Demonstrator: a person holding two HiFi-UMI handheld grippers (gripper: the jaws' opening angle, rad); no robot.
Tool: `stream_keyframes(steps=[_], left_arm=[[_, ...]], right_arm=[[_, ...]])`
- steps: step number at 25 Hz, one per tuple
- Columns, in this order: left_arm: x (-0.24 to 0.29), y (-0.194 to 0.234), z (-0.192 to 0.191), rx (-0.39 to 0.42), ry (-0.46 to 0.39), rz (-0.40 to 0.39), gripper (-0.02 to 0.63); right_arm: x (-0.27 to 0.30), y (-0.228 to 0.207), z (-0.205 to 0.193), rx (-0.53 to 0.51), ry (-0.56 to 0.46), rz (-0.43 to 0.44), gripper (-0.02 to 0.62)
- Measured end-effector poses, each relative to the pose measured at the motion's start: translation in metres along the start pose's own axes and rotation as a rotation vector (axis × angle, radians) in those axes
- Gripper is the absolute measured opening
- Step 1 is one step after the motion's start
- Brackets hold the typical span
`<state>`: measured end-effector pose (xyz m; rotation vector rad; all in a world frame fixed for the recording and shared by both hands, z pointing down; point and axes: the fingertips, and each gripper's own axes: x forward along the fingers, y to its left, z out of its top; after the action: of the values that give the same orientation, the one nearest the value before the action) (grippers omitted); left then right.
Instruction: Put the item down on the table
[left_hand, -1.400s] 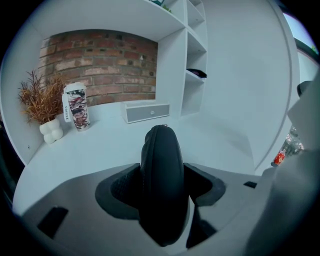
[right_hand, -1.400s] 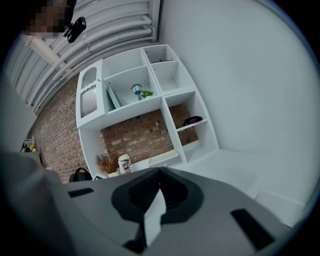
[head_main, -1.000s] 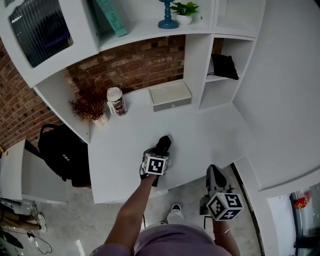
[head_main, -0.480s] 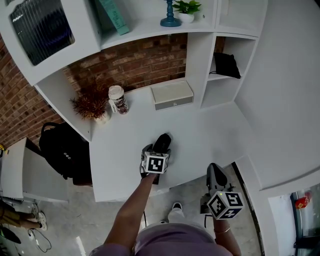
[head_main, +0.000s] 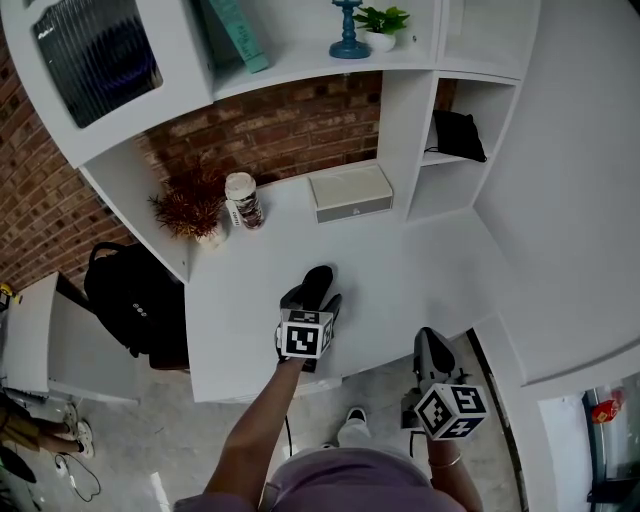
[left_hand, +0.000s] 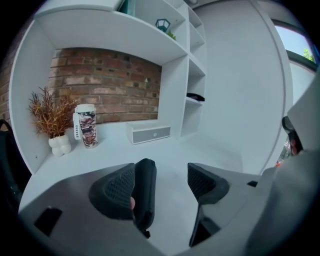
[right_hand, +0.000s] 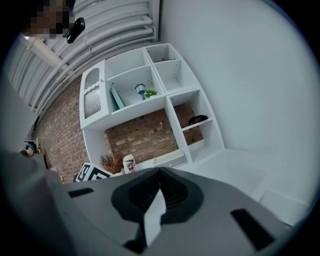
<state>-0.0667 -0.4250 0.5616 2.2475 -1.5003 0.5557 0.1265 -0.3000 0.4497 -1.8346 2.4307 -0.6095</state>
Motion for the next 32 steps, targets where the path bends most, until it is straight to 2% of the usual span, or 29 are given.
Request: stream_keyframes(steps=[13,24,32], left_arm=[[-0.069,0.0,0.041,-0.033,-0.192,0.016,0.185],[-0.113,0.004,0.043,-0.102,-0.274,0.054,0.087],[-0.137,0.008,0.036,-0.106,-0.303,0.086,0.028]], right_arm=[[-0.003,0.013,0.004,-0.014,-0.009,0.032,0.002],[-0.004,0.017,0.005,-0.022,-0.011,0.042,0.002],[-0.005,0.021,0.004,-0.027,-0.01,0.051,0.002]])
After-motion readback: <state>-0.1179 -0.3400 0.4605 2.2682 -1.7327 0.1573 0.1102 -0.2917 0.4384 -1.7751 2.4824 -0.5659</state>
